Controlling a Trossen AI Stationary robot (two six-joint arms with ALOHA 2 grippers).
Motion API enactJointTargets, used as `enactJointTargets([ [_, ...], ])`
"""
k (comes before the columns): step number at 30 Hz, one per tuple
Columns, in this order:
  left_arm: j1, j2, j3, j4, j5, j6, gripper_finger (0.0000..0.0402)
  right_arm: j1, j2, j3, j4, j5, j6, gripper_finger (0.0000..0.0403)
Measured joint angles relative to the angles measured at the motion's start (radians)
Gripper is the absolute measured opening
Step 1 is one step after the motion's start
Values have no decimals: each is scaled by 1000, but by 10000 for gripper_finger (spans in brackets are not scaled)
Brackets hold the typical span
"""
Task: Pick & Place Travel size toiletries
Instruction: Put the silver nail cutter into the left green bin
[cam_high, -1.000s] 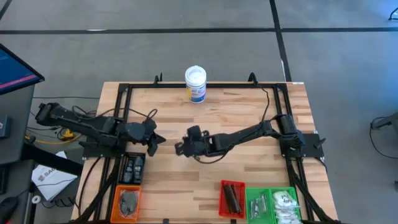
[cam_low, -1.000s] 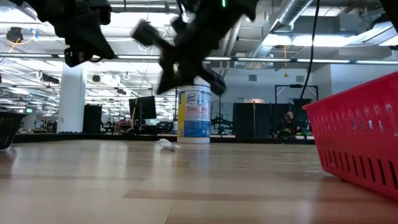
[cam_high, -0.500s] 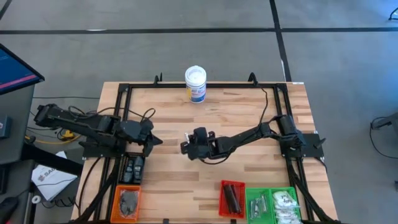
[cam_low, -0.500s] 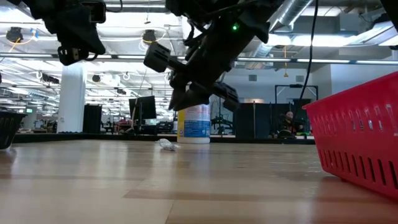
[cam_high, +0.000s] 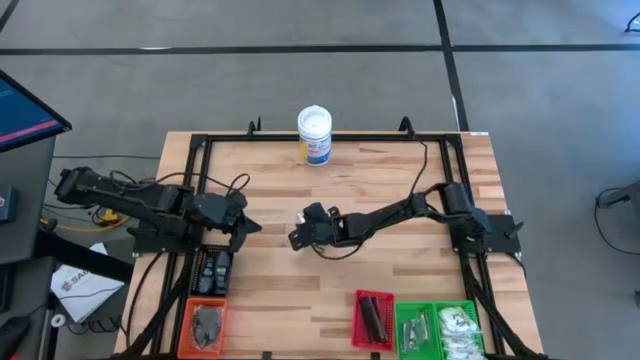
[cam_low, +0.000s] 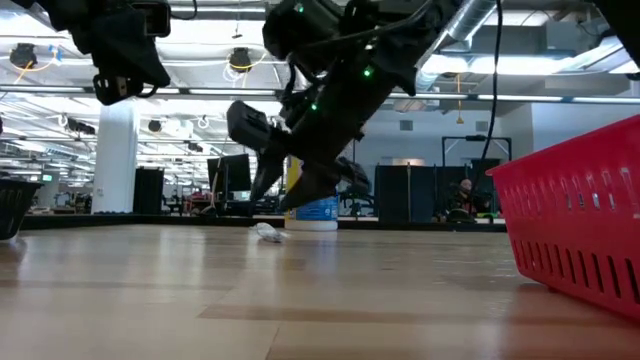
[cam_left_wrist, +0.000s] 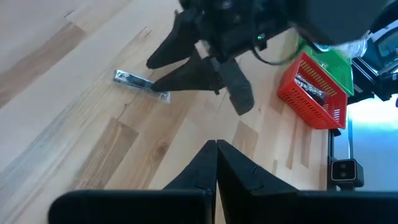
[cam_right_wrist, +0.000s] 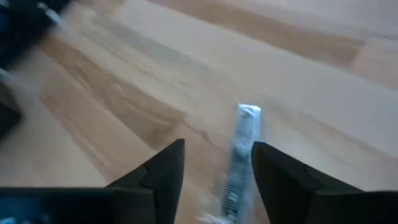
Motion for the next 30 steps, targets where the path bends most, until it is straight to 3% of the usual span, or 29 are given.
enactJointTargets([
  [2,0,0,0,3,-1,0,0,-11,6,4,10,-42,6,188],
  [12,0,0,0,4,-8,0,0,-36,16,6,-18,-49,41,229],
  [19,1,0,0,3,-12,1,0,-40,75,13,2,-136,28,230],
  [30,23,0,0,1,-11,13,0,-57,88,53,-54,-135,10,208],
])
